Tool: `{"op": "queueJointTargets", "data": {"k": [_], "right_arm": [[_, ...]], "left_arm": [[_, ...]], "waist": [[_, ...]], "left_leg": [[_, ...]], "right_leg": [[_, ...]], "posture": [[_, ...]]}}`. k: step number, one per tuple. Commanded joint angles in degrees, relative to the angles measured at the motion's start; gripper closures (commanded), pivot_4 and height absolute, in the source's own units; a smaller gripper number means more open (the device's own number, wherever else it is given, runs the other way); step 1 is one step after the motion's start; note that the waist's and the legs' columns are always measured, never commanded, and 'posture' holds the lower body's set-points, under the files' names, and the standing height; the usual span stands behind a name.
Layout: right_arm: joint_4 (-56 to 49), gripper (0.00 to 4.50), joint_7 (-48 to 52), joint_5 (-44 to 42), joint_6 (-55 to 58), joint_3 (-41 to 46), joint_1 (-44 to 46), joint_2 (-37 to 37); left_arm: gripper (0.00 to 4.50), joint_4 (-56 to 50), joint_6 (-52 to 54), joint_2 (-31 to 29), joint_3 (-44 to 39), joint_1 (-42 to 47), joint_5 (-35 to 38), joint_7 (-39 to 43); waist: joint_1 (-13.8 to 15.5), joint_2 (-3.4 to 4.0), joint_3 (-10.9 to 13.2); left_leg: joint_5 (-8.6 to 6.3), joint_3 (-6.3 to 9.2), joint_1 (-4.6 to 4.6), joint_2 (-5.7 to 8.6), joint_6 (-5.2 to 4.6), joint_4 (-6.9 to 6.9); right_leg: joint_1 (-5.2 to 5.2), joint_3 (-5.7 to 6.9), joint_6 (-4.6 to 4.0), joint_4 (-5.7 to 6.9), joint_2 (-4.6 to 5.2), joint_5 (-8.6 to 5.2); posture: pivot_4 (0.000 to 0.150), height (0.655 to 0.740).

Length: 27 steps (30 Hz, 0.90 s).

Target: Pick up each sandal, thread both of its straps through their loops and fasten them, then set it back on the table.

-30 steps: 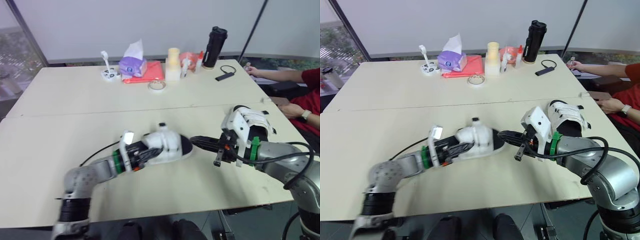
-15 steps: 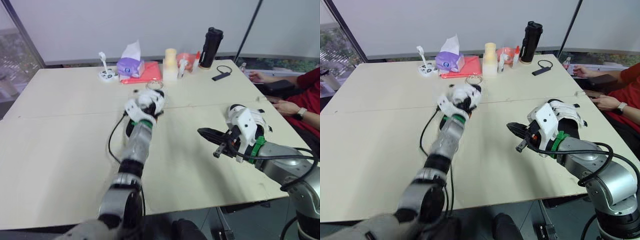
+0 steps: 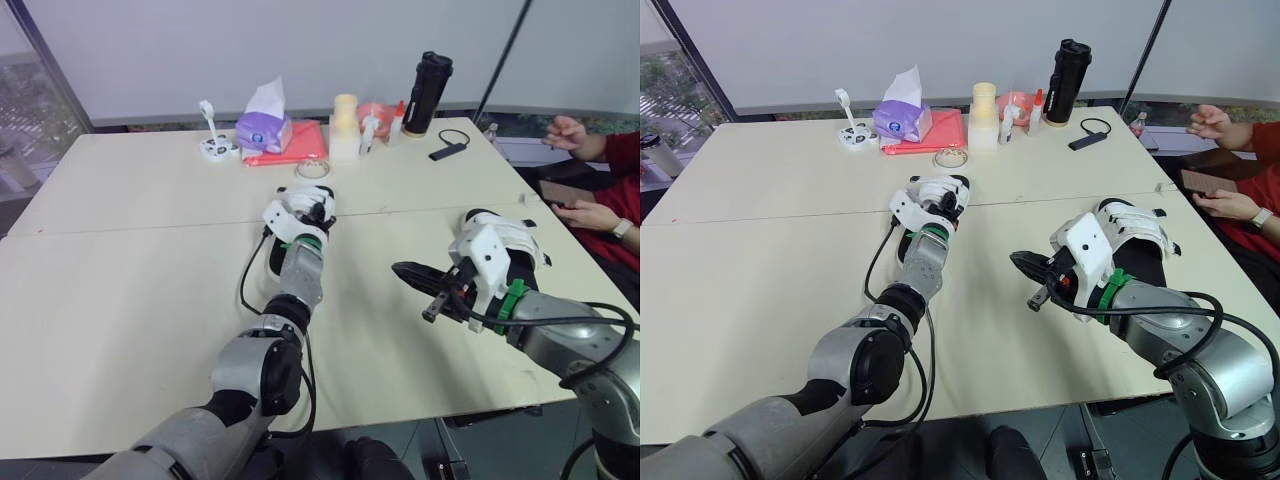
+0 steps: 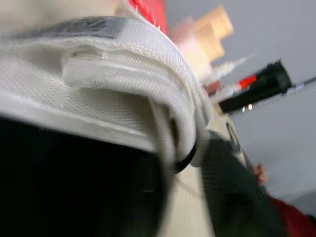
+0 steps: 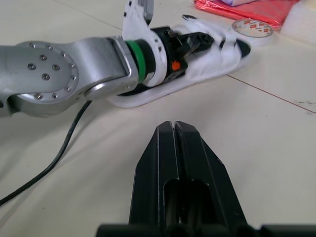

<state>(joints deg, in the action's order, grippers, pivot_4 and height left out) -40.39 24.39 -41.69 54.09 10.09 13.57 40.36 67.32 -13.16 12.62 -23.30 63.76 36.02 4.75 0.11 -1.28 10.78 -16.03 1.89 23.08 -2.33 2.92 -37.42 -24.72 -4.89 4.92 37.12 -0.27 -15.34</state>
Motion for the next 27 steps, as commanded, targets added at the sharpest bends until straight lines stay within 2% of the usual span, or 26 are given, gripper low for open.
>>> {"op": "queueJointTargets", "data": {"k": [1,2,5,8,10,13,18,21,23,24,25,27], "right_arm": [[-0.68,4.5,0.31,0.39,-1.41,-0.45,0.58,-0.12],[-0.45,4.5,0.3,0.57,-1.57,-0.75,0.65,-0.26],[-0.08,4.5,0.32,0.53,-1.57,-1.05,0.99,-0.6],[0.04,4.5,0.34,0.72,-1.77,-1.31,0.37,-0.79],[-0.28,4.5,0.44,0.3,-1.56,-1.1,-0.22,-0.64],[-0.02,4.5,0.77,0.09,-1.61,-0.43,-1.06,-0.26],[0.5,4.5,1.38,0.21,-1.96,-0.03,-1.73,-0.07],[1.38,4.5,2.23,-0.45,-2.24,1.17,-2.72,-0.24],[3.26,4.5,3.47,-2.9,-2.19,5.18,-4.85,-0.77],[4.84,4.5,4.88,-3.94,-2.13,7.23,-6.69,-0.53],[5.6,4.5,6.17,-4.76,-2.27,9.05,-8.68,-0.19],[8.34,4.5,9.26,-3.21,-3.81,9.49,-11.67,1.45]], "left_arm": [[1.09,-3.69,0.11,5.07,1.44,-1.27,-2.07,0.29],[0.64,-5.92,2.31,5.47,2.07,-2.55,-2.0,0.82],[0.64,-15.44,9.97,6.26,5.75,-7.78,-3.41,-1.72],[0.64,-31.52,21.55,5.34,12.53,-16.67,-4.11,-3.63],[0.64,-43.11,30.49,2.43,18.17,-22.86,-4.78,-5.51],[0.64,-60.74,45.03,-2.61,20.77,-31.96,0.69,-7.41],[0.64,-73.12,55.47,-8.01,22.86,-37.28,-0.02,-7.43],[0.64,-79.64,66.16,-16.11,25.95,-39.31,0.5,-4.75],[0.64,-88.97,67.4,-25.57,28.71,-42.38,1.36,3.3],[0.64,-94.37,66.55,-33.62,31.19,-44.06,1.03,10.73],[0.64,-98.51,66.0,-39.05,33.08,-45.55,0.74,15.53],[0.64,-103.22,63.98,-48.57,33.36,-49.53,0.65,23.14]], "waist": [[0.01,0.0,0.0],[0.02,0.0,0.0],[0.12,0.0,0.0],[-0.35,0.04,-0.02],[-0.62,0.1,-0.06],[-0.5,0.18,-0.13],[-0.02,0.19,-0.14],[-0.52,0.2,-0.14],[-0.95,0.22,-0.15],[-1.13,0.23,-0.15],[-1.29,0.19,-0.13],[-1.17,0.3,-0.17]], "left_leg": [[0.0,0.0,-0.01,0.0,0.0,0.0],[0.0,0.0,-0.01,0.0,0.0,0.0],[0.01,0.01,-0.01,0.0,0.01,-0.01],[0.01,0.01,-0.02,-0.03,0.02,0.01],[0.07,0.02,-0.03,-0.06,0.13,0.01],[0.17,0.04,-0.04,-0.09,0.3,0.01],[0.11,0.04,-0.55,-0.03,0.2,-0.23],[0.11,0.05,-0.72,-0.04,0.19,-0.32],[0.1,0.05,-0.73,-0.05,0.19,-0.31],[0.1,0.04,-0.73,-0.06,0.19,-0.3],[0.1,0.03,-0.73,-0.08,0.19,-0.25],[0.09,-0.03,-0.72,-0.1,0.19,0.07]], "right_leg": [[0.0,0.0,0.0,0.01,0.0,0.0],[0.0,0.0,0.0,0.02,0.0,0.0],[0.0,-0.01,0.0,0.06,0.0,0.0],[0.0,-0.03,0.0,0.08,0.0,0.0],[-0.01,-0.02,0.0,0.12,0.0,0.0],[0.02,-0.03,-0.01,0.15,0.02,0.0],[0.57,-0.04,-0.01,0.27,0.01,0.0],[0.8,-0.06,-0.02,0.26,-0.04,-0.01],[0.81,-0.06,-0.03,0.27,-0.05,-0.02],[0.8,-0.06,-0.03,0.26,-0.05,-0.02],[0.76,-0.08,-0.03,0.29,-0.05,-0.02],[0.56,-0.12,-0.08,0.28,-0.05,-0.05]], "posture": [[0.15,0.74],[0.15,0.74],[0.15,0.74],[0.15,0.74],[0.15,0.74],[0.15,0.74],[0.15,0.74],[0.15,0.74],[0.15,0.74],[0.15,0.74],[0.15,0.74],[0.15,0.74]]}}
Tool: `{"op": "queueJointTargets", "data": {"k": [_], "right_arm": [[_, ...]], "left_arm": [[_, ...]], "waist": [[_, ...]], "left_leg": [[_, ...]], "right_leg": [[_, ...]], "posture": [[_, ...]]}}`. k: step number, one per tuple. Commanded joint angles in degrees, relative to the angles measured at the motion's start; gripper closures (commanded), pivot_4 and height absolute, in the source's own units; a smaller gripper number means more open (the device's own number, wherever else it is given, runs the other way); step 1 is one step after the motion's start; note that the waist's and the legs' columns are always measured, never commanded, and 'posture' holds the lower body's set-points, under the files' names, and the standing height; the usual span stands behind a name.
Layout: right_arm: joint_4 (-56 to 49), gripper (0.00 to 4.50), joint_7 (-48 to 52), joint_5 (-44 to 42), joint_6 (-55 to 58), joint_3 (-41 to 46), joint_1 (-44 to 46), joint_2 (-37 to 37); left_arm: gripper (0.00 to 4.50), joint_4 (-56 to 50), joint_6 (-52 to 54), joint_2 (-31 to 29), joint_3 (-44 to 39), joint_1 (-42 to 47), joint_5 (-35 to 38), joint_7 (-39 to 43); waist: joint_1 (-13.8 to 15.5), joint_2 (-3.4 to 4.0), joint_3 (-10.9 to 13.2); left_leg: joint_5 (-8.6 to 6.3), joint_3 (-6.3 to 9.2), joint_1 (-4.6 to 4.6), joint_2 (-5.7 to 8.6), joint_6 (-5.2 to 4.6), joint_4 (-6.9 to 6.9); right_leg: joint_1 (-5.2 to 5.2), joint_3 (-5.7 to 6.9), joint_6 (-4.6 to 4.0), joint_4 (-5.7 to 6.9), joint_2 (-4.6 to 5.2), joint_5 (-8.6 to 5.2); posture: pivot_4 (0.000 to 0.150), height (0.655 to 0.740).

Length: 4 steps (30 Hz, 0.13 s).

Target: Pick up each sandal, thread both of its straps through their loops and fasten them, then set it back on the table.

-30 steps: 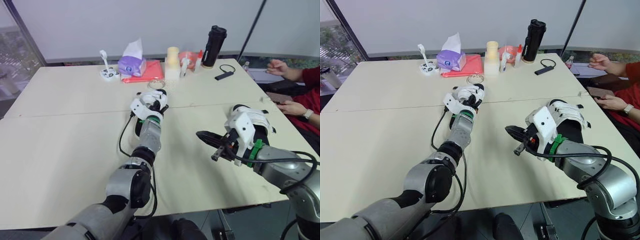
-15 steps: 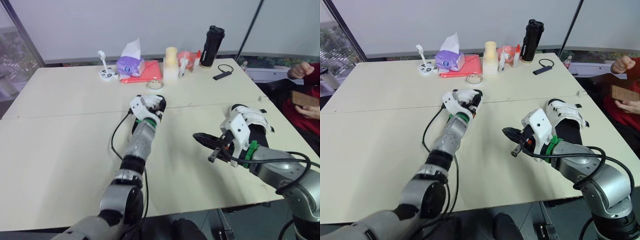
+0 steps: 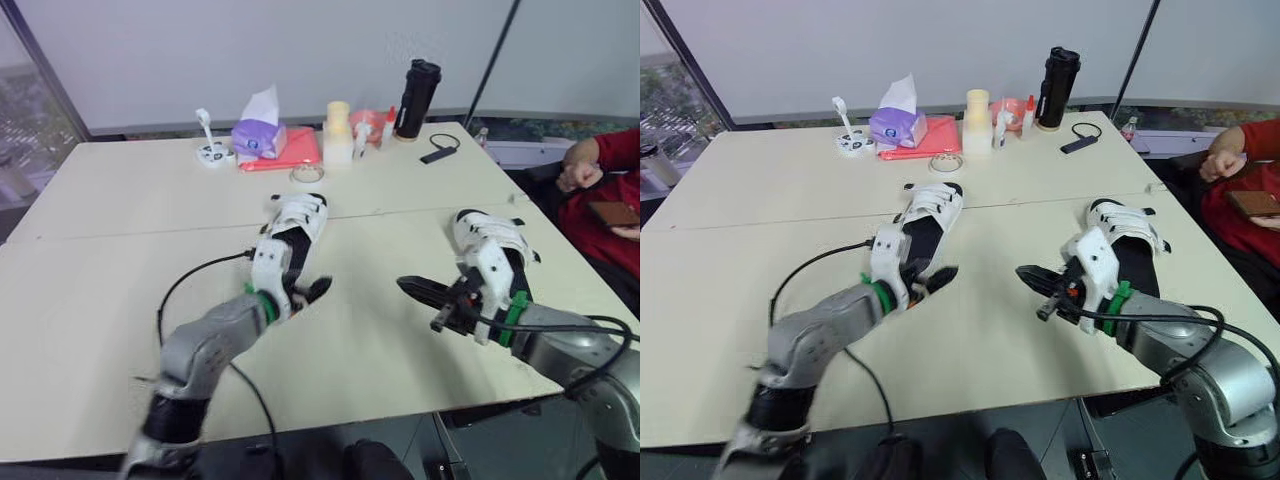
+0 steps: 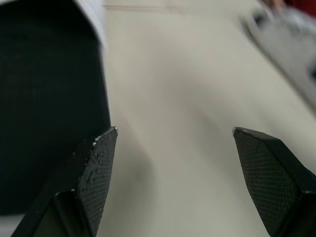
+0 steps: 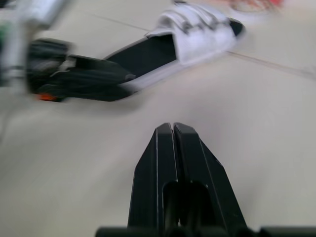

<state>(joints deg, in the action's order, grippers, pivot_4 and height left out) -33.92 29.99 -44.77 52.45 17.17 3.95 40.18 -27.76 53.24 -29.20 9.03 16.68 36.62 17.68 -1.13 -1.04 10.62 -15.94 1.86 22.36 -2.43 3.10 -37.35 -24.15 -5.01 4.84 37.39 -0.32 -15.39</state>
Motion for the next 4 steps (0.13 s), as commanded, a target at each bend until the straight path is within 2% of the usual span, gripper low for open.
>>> {"op": "queueJointTargets", "data": {"k": [1,4], "right_arm": [[3.32,4.5,4.48,0.63,-3.04,2.41,-2.87,1.85],[5.15,4.5,5.77,1.4,-4.67,2.54,-4.28,1.82]], "left_arm": [[0.64,-9.14,-2.36,-8.14,-1.68,-5.08,2.71,11.96],[0.64,-10.33,-1.82,-10.03,-6.67,-10.67,6.74,14.34]], "waist": [[0.11,0.07,-0.01],[0.19,0.13,-0.04]], "left_leg": [[0.0,-0.06,0.0,0.0,0.0,0.03],[0.0,-0.15,-0.01,-0.01,-0.01,0.02]], "right_leg": [[-0.05,-0.03,-0.03,0.01,0.01,-0.02],[-0.06,-0.11,-0.03,-0.01,0.03,-0.02]], "posture": [[0.15,0.74],[0.15,0.74]]}}
